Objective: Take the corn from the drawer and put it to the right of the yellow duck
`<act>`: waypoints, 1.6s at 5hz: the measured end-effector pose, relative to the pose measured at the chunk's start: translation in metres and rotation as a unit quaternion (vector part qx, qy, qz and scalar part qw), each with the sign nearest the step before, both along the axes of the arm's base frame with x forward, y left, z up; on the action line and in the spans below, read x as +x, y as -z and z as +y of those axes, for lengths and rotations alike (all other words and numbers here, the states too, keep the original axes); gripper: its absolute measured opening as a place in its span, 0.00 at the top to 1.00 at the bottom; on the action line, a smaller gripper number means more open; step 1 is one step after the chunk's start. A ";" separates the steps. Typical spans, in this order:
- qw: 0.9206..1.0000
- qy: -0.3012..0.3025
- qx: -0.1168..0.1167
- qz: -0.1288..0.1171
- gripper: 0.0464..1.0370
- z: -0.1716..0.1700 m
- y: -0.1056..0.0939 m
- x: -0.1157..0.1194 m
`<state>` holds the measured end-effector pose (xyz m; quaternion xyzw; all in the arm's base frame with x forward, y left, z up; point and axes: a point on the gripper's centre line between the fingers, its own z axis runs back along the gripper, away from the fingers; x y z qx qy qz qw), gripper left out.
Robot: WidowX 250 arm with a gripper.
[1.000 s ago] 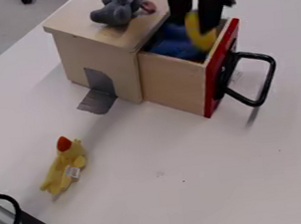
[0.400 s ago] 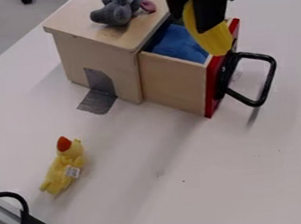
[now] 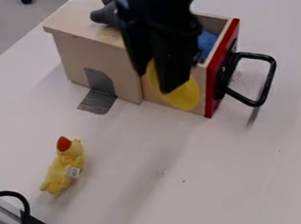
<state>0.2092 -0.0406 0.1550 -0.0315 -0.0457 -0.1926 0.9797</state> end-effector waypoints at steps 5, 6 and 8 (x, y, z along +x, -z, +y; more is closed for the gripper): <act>0.990 -0.113 -0.018 0.080 0.53 0.017 0.111 -0.007; 0.987 -0.128 -0.026 0.095 0.49 0.020 0.113 -0.010; 0.990 -0.128 -0.014 0.062 0.03 0.022 0.100 -0.015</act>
